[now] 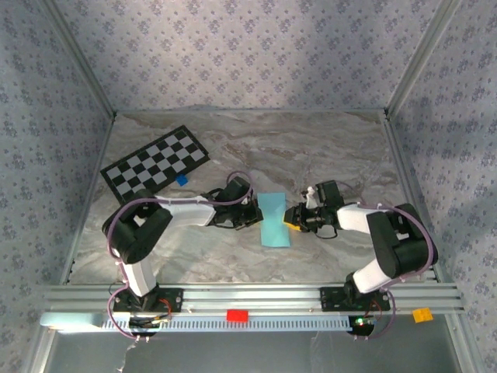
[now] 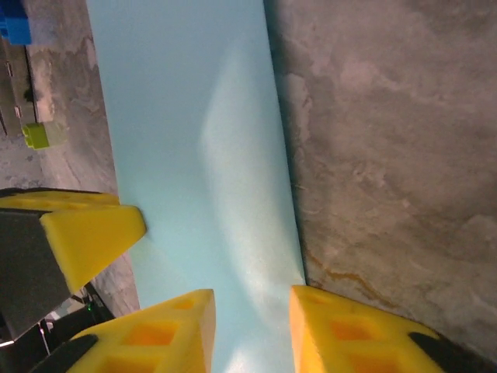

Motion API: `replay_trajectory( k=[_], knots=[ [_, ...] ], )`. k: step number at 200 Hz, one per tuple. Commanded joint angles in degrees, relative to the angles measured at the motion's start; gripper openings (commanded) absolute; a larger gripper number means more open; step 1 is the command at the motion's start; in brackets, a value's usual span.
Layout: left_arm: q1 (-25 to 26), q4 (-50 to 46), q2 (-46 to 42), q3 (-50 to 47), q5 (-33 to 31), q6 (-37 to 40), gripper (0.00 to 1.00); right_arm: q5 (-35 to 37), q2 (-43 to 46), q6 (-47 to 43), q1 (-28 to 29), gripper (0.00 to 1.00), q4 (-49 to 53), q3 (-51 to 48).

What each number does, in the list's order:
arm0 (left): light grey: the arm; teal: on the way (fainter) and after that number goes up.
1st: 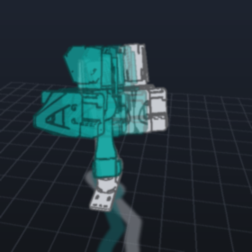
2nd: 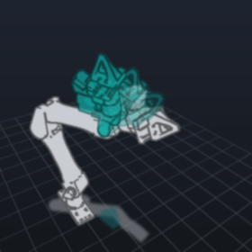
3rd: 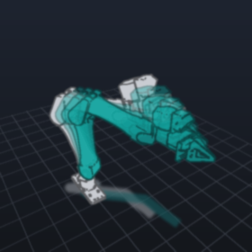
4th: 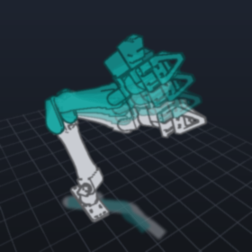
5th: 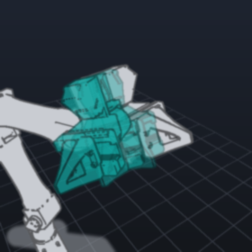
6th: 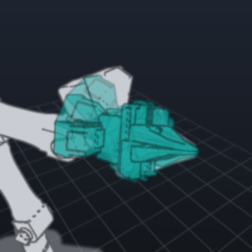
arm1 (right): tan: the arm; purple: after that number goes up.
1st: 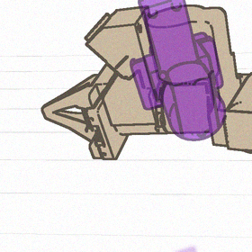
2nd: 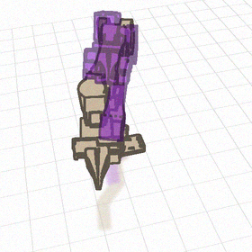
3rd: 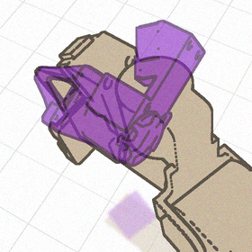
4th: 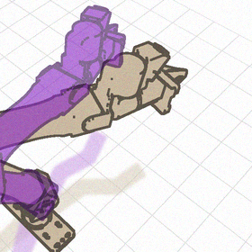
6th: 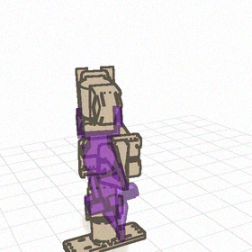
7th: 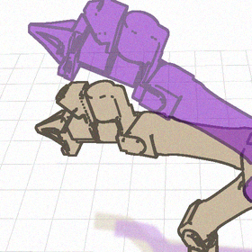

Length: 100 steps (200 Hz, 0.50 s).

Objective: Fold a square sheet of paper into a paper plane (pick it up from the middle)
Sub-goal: Third fold the triangle at the center of the table.

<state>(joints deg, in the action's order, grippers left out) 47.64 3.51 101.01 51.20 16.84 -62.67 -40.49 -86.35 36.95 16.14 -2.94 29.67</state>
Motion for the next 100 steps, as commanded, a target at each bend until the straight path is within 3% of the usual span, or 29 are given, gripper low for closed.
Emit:
replay_trajectory(
  k=[1,19,54,100],
  knots=[
    [-0.6,0.2,-2.7,-1.4,-1.4,-0.4,0.03,4.0,4.6,-0.5,0.0,0.42,4.8,1.1],
    [-0.9,-0.3,-3.9,-2.0,-1.8,-0.3,0.03,6.8,8.1,-3.0,0.1,0.48,7.4,1.5],
    [-1.5,-0.1,-5.2,-3.3,-2.1,-0.3,0.03,13.0,11.9,-5.0,0.2,0.49,14.5,4.4],
    [-1.8,0.9,-5.1,-2.6,-0.5,-0.3,0.03,21.1,14.2,3.9,0.7,0.49,24.6,7.9]
  ],
)
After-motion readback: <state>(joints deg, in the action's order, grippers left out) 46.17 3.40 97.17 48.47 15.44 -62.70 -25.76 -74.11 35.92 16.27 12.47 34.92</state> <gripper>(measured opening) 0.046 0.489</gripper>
